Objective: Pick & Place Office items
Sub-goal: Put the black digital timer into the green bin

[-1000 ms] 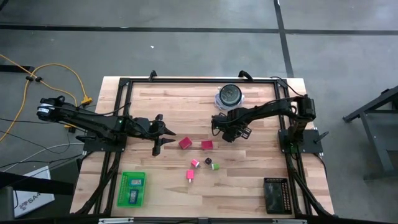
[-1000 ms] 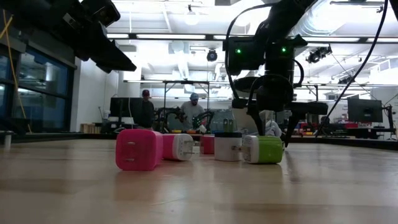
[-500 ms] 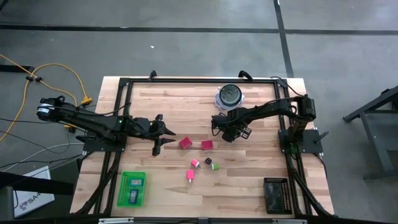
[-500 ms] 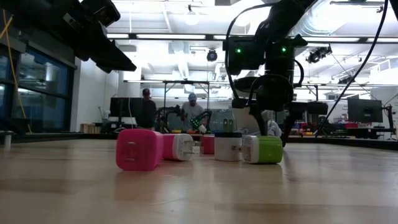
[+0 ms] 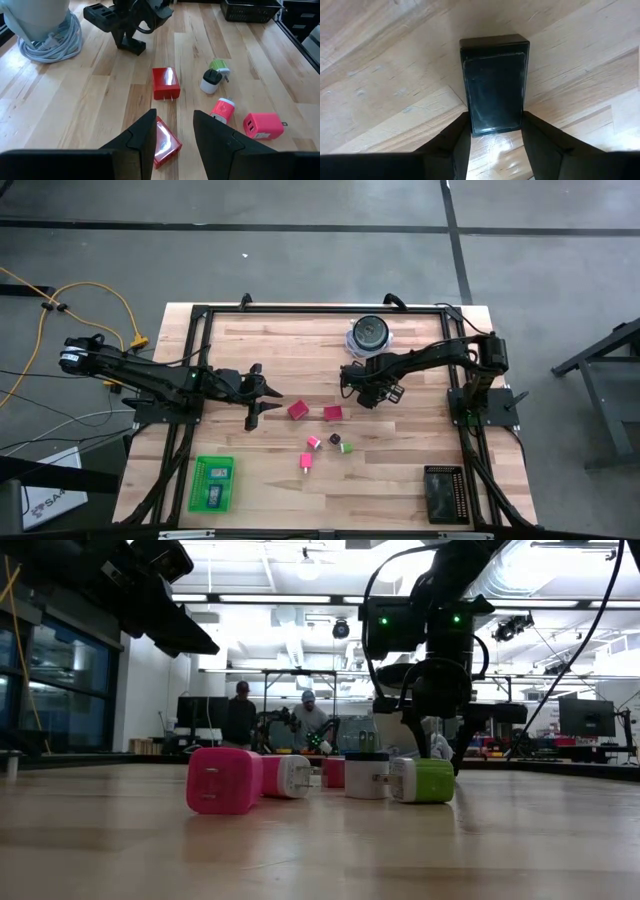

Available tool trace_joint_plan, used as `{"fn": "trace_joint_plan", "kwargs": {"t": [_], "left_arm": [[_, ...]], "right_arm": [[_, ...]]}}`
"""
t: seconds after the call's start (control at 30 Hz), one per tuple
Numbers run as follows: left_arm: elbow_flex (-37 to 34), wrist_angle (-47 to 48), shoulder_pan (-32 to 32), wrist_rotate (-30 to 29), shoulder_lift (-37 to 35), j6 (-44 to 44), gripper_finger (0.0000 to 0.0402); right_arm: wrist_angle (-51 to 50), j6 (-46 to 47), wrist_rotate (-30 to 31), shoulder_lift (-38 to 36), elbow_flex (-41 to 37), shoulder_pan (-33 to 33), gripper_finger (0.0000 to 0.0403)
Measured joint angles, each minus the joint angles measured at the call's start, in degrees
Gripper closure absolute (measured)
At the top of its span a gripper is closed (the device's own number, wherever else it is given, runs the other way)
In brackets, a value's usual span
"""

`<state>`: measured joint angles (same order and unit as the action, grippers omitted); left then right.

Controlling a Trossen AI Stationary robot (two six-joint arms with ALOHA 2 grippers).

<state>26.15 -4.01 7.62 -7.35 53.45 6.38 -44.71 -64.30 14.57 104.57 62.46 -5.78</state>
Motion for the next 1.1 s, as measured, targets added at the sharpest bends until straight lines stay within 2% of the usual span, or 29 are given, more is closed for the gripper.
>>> {"fn": "trace_joint_plan", "kwargs": {"t": [0.4,0.73,1.1], "left_arm": [[0.0,0.0,0.0,0.0,0.0,0.0,0.0277],[0.0,0.0,0.0,0.0,0.0,0.0,0.0277],[0.0,0.0,0.0,0.0,0.0,0.0,0.0277]], "right_arm": [[0.0,-0.1,-3.0,0.1,0.0,0.0,0.0220],[0.5,-0.3,-3.4,0.1,-0.6,0.0,0.0228],[0.5,-0.1,-2.6,0.1,-0.7,0.0,0.0254]]}}
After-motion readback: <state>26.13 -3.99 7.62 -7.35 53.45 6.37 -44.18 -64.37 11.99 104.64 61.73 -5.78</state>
